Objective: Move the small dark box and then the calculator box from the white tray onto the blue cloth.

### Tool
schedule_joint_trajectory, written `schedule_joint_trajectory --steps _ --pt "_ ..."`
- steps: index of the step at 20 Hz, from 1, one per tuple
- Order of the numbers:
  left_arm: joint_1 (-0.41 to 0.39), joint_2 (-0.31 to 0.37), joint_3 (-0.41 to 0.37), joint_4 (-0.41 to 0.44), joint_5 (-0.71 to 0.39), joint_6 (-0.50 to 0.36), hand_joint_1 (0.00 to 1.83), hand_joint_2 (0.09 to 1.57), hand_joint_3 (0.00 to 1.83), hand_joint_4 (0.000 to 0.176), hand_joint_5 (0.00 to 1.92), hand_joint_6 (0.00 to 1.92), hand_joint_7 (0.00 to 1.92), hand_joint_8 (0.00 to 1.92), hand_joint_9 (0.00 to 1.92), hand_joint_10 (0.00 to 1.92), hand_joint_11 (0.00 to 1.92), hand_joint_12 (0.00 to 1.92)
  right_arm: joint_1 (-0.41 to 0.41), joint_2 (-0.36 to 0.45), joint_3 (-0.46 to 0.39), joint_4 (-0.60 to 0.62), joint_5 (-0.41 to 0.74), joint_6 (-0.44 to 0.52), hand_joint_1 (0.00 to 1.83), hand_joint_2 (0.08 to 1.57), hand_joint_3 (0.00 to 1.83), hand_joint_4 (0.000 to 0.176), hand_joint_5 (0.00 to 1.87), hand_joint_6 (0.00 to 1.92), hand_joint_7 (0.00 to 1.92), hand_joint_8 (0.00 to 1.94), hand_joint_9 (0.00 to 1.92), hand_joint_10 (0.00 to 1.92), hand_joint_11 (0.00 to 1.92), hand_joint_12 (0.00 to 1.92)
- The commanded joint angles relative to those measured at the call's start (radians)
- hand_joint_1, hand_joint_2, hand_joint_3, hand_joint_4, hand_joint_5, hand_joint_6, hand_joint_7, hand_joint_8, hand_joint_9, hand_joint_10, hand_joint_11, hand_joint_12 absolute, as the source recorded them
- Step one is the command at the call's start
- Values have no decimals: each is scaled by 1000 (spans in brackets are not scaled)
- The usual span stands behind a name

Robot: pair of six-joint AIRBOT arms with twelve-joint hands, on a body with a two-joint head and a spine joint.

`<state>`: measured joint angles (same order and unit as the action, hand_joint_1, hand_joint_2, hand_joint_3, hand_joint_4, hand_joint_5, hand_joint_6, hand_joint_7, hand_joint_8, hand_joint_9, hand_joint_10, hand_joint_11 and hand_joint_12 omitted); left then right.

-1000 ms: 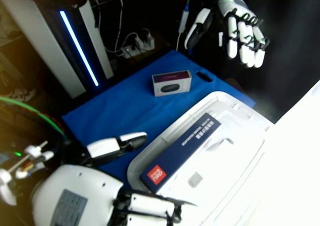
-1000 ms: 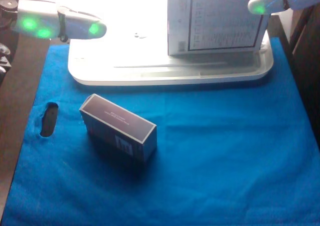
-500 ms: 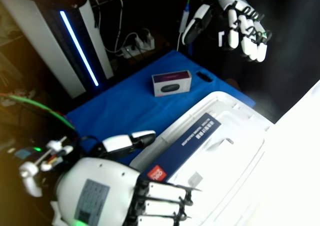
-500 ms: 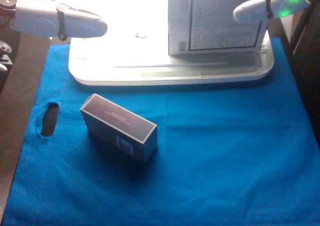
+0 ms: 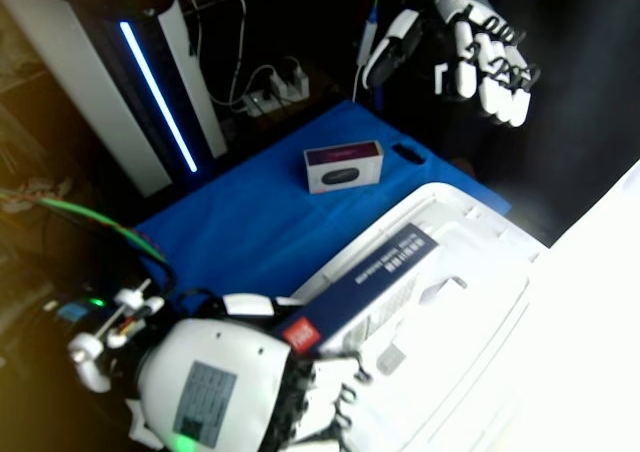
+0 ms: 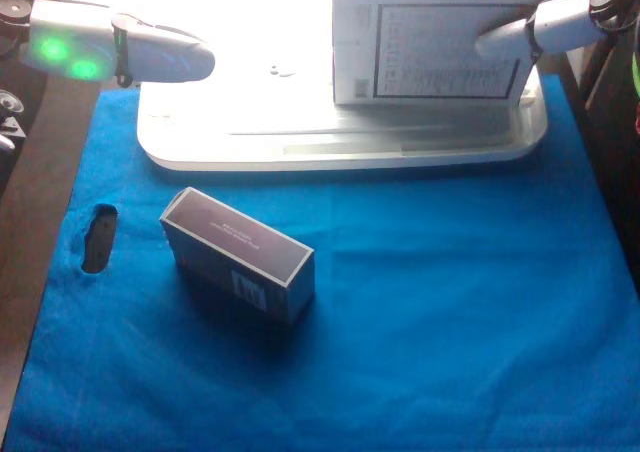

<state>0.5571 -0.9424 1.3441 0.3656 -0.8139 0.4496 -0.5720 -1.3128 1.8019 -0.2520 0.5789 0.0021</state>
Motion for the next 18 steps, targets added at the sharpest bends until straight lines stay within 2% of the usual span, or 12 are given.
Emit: schedule_joint_trajectory --steps 1,2,3,4,6,7,8,9,10,14,17,18 --pt "-6 4 1 -49 -102 -3 524 925 8 75 87 0 146 0 181 0 0 577 8 -1 7 20 130 37 1240 1100 0 0 946 961 1101 871 1138 445 851 1050" --pt "-6 4 1 -51 -99 -3 529 937 8 79 89 1 148 0 179 0 0 564 8 -1 7 13 142 49 1355 1093 0 0 928 915 1066 801 1040 1001 870 1032" --pt "0 4 3 -56 -95 -2 561 951 6 83 104 4 168 5 196 5 0 577 10 1 3 -6 153 63 1376 1102 2 0 891 941 1017 871 1011 1130 919 1024" --pt "6 4 3 -62 -92 1 574 954 5 90 122 9 186 9 211 9 0 581 21 7 -8 -24 155 63 1279 1114 0 0 888 965 1071 957 1061 770 947 1036" --pt "20 5 4 -81 -88 13 573 933 0 93 174 10 218 7 252 11 0 644 54 32 -34 -60 159 63 1254 1151 1 0 826 950 1020 1148 1185 698 1014 1235" --pt "32 5 5 -102 -90 21 584 927 0 94 198 7 233 4 272 9 0 718 57 45 -55 -64 181 63 1137 1161 2 0 887 1100 1210 431 1230 667 1040 1191" --pt "50 5 4 -133 -108 34 598 920 0 86 194 2 242 4 269 5 0 706 57 59 -73 -65 194 63 1130 1169 3 0 876 1127 1273 269 1262 627 1084 1129" --pt "74 5 3 -174 -130 50 598 920 0 86 194 2 242 4 269 5 0 706 57 74 -90 -70 206 63 1130 1169 3 0 876 1127 1273 269 1262 627 1084 1129" --pt "97 6 3 -206 -146 61 612 932 2 100 190 1 257 4 249 3 0 567 57 85 -102 -74 216 63 1135 1158 3 0 895 1099 1366 115 1350 531 1171 1057" --pt "154 14 3 -287 -169 90 618 966 5 97 179 1 224 0 212 0 0 536 57 129 -156 -98 255 63 1130 1173 0 0 869 1138 1384 81 1344 519 1168 1043" --pt "230 17 -11 -376 -230 132 575 991 2 92 127 0 198 0 212 0 0 567 57 177 -207 -148 259 63 1130 1175 2 0 862 1152 1407 80 1301 660 1070 1130" --pt "245 17 -11 -392 -241 133 574 987 0 104 127 1 204 1 197 1 0 517 57 185 -216 -156 259 63 1130 1176 1 0 861 1154 1382 74 1254 758 1100 1231"
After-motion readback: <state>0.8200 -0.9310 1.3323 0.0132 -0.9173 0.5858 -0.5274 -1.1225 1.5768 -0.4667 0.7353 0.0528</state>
